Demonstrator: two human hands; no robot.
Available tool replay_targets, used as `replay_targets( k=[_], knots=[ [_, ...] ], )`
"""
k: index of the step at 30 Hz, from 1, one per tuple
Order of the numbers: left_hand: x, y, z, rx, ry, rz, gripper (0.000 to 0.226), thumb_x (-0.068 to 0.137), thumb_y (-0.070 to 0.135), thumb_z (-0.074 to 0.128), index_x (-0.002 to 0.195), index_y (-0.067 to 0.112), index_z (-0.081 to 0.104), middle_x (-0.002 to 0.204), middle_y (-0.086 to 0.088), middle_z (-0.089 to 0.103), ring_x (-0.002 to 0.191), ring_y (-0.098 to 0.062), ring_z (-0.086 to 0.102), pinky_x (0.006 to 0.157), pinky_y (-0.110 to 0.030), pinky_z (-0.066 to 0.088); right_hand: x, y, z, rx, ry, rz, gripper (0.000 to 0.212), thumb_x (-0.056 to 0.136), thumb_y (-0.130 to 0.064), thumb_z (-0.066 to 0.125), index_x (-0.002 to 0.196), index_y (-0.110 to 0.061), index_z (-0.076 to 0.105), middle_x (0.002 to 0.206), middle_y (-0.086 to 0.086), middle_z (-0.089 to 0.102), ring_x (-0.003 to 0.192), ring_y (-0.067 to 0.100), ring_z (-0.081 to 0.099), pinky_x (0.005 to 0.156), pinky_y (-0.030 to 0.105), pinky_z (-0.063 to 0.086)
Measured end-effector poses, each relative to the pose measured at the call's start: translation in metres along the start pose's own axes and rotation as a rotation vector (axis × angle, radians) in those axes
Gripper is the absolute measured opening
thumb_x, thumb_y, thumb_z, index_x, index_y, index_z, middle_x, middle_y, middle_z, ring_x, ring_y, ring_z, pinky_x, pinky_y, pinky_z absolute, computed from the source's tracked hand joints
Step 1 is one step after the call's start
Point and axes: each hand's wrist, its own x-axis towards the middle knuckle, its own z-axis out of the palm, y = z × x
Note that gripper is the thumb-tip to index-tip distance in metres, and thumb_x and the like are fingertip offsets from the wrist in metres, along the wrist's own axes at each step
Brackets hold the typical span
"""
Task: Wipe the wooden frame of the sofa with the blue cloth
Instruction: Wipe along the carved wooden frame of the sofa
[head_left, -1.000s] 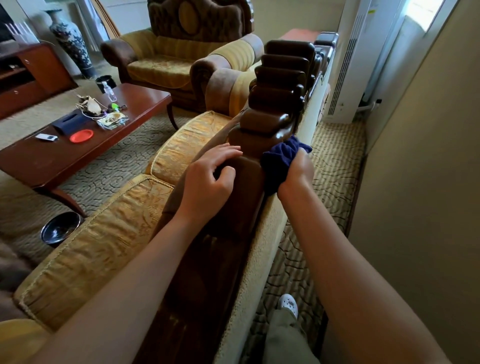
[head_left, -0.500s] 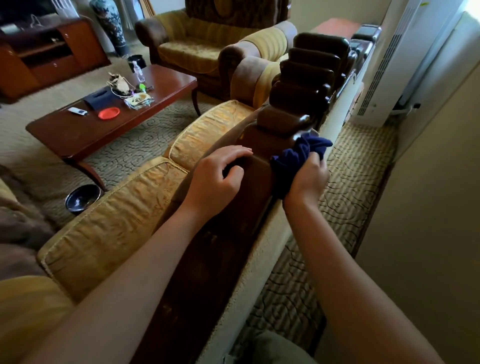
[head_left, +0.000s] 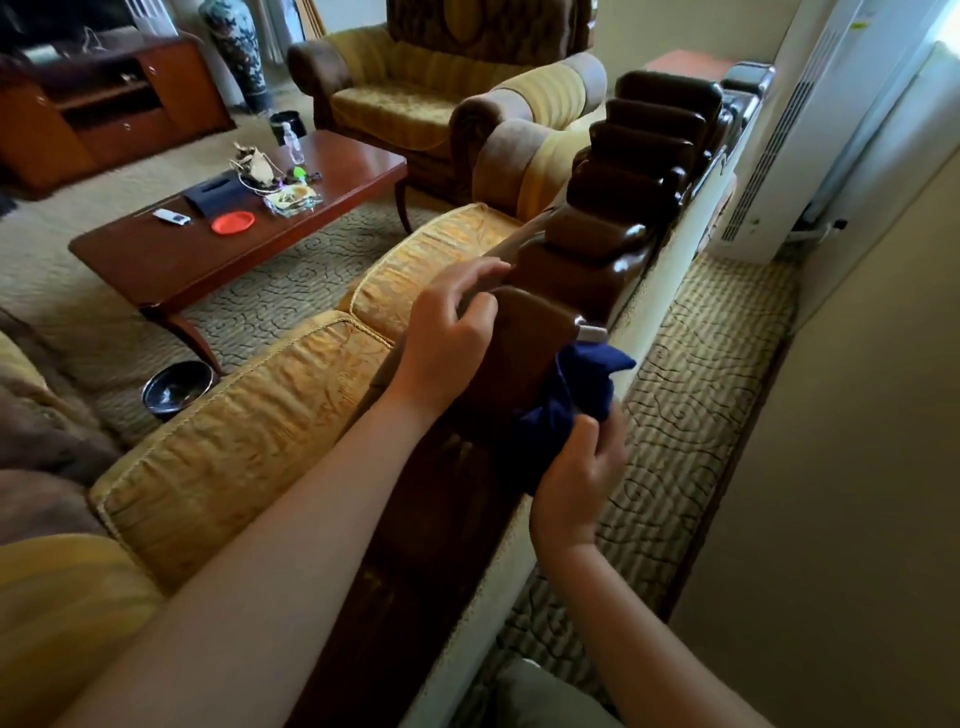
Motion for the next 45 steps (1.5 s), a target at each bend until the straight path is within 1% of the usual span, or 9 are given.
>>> replay_targets(
  k=[5, 9, 12, 15, 20, 26, 31, 41, 45],
  knots=[
    [-0.037, -0.024, -0.046, 0.086, 0.019, -0.249, 0.03, 0.094, 0.014, 0.043, 0.121, 0.013, 0.058, 0.099, 0.005, 0.062, 0.086, -0.001, 0.055, 0.068, -0.005, 0.041, -0.049, 0.013, 0.007, -0.295, -0.082, -0.349, 0.045, 0.087, -0.023, 0.045, 0.123, 0.002, 0.058, 0.13, 0.015, 0.056, 0.125, 0.03, 0.05, 0.102, 0.052, 0.04],
    [-0.067, -0.053, -0.072, 0.122, -0.115, -0.464, 0.039, 0.092, 0.031, 0.042, 0.121, 0.011, 0.059, 0.118, -0.008, 0.061, 0.109, -0.023, 0.055, 0.096, -0.035, 0.044, -0.077, 0.013, 0.009, -0.72, -0.259, -0.668, 0.044, 0.082, -0.027, 0.052, 0.12, -0.007, 0.062, 0.129, 0.002, 0.057, 0.13, 0.021, 0.045, 0.11, 0.039, 0.034],
    [-0.086, -0.056, -0.079, 0.038, -0.139, -0.485, 0.039, 0.081, 0.042, 0.037, 0.098, 0.02, 0.064, 0.106, -0.007, 0.064, 0.106, -0.026, 0.057, 0.096, -0.053, 0.046, -0.075, 0.005, 0.019, -0.994, -0.289, -0.694, 0.043, 0.082, -0.032, 0.052, 0.12, -0.014, 0.063, 0.127, 0.001, 0.061, 0.129, 0.022, 0.047, 0.108, 0.042, 0.035],
    [-0.092, -0.052, -0.09, 0.02, -0.11, -0.472, 0.032, 0.096, 0.033, 0.036, 0.107, 0.018, 0.062, 0.105, -0.003, 0.059, 0.11, -0.024, 0.054, 0.099, -0.051, 0.043, -0.058, -0.014, 0.038, -1.128, -0.344, -0.695, 0.034, 0.084, -0.026, 0.058, 0.115, -0.014, 0.065, 0.121, 0.002, 0.065, 0.127, 0.021, 0.05, 0.108, 0.043, 0.033],
    [-0.095, -0.048, -0.106, 0.002, -0.03, -0.474, 0.048, 0.086, 0.04, 0.034, 0.102, 0.003, 0.059, 0.099, -0.014, 0.061, 0.096, -0.029, 0.058, 0.091, -0.052, 0.045, -0.019, -0.041, 0.102, -1.397, -0.563, -0.651, 0.027, 0.094, -0.028, 0.044, 0.098, -0.014, 0.067, 0.104, 0.005, 0.066, 0.1, 0.025, 0.058, 0.091, 0.034, 0.037],
    [-0.098, -0.051, -0.115, 0.009, 0.038, -0.504, 0.042, 0.082, 0.034, 0.036, 0.097, 0.003, 0.06, 0.102, -0.018, 0.062, 0.098, -0.031, 0.056, 0.092, -0.051, 0.045, -0.044, -0.02, 0.137, -1.938, -0.973, -0.617, 0.036, 0.099, -0.031, 0.038, 0.125, -0.015, 0.057, 0.131, 0.006, 0.056, 0.121, 0.025, 0.051, 0.095, 0.036, 0.035],
    [-0.1, -0.067, -0.142, -0.047, 0.2, -0.602, 0.029, 0.098, 0.02, 0.037, 0.109, 0.006, 0.059, 0.103, -0.012, 0.058, 0.098, -0.028, 0.055, 0.089, -0.045, 0.048, -0.104, 0.009, 0.121, -1.947, -1.355, -0.792, 0.042, 0.099, -0.04, 0.034, 0.127, -0.017, 0.054, 0.13, 0.005, 0.056, 0.119, 0.026, 0.051, 0.087, 0.035, 0.036],
    [-0.107, -0.079, -0.154, -0.027, 0.213, -0.584, 0.025, 0.098, 0.021, 0.036, 0.098, 0.011, 0.059, 0.092, -0.007, 0.057, 0.092, -0.024, 0.055, 0.082, -0.042, 0.049, -0.021, -0.035, 0.138, -1.984, -1.054, -0.665, 0.041, 0.097, -0.04, 0.036, 0.12, -0.014, 0.058, 0.121, 0.007, 0.059, 0.11, 0.025, 0.054, 0.08, 0.035, 0.037],
    [-0.104, -0.084, -0.138, 0.01, 0.13, -0.603, 0.024, 0.096, 0.018, 0.036, 0.092, 0.014, 0.06, 0.094, -0.009, 0.058, 0.097, -0.027, 0.057, 0.091, -0.047, 0.048, -0.064, -0.004, 0.141, -2.038, -1.143, -0.723, 0.04, 0.097, -0.042, 0.038, 0.123, -0.019, 0.058, 0.128, 0.003, 0.058, 0.118, 0.022, 0.052, 0.082, 0.032, 0.035]
  ],
)
